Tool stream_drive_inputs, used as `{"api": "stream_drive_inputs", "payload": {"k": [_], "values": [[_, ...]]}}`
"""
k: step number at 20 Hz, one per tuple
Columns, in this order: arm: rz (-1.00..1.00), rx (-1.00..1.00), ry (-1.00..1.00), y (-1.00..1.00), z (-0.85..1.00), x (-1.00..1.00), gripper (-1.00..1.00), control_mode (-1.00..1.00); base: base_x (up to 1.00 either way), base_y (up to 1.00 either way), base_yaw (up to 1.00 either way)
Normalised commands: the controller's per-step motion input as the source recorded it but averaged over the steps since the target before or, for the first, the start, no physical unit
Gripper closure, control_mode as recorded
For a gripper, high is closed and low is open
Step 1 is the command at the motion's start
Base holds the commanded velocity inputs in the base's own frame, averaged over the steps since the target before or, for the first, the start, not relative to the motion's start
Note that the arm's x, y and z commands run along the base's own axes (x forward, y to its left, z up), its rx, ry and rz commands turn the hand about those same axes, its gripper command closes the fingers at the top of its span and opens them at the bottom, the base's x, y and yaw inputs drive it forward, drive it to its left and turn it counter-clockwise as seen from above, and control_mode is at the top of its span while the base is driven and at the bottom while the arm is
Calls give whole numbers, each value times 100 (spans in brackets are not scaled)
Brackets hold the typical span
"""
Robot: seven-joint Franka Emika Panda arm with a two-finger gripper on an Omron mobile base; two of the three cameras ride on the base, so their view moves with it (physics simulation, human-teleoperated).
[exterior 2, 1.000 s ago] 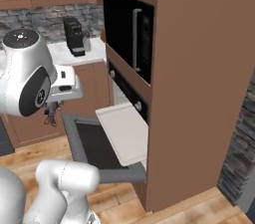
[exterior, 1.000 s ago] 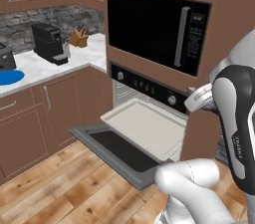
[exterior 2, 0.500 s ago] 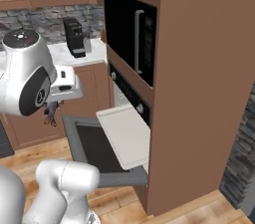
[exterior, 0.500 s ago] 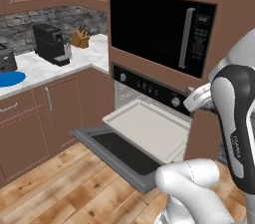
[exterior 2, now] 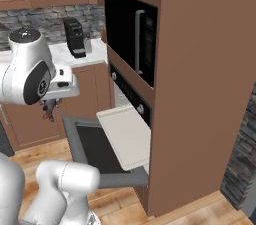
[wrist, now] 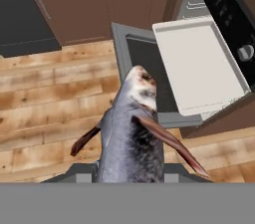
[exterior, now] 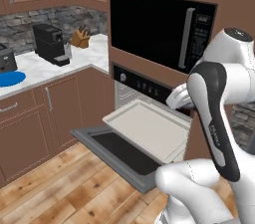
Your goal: Place the fish on the rack of the oven, and slide the rack back inside. Close the oven door.
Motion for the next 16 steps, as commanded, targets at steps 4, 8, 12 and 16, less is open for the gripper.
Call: {"api": "stream_drive_inputs", "payload": {"k": [4, 8, 12, 16], "values": [[0, -8, 1, 13, -35, 27, 100, -100, 0, 0, 0], [0, -15, 0, 8, -45, 19, 100, -100, 0, 0, 0], [-1, -10, 0, -1, -54, 4, 100, -100, 0, 0, 0], [0, 0, 0, -6, -49, 2, 100, -100, 0, 0, 0]]}}
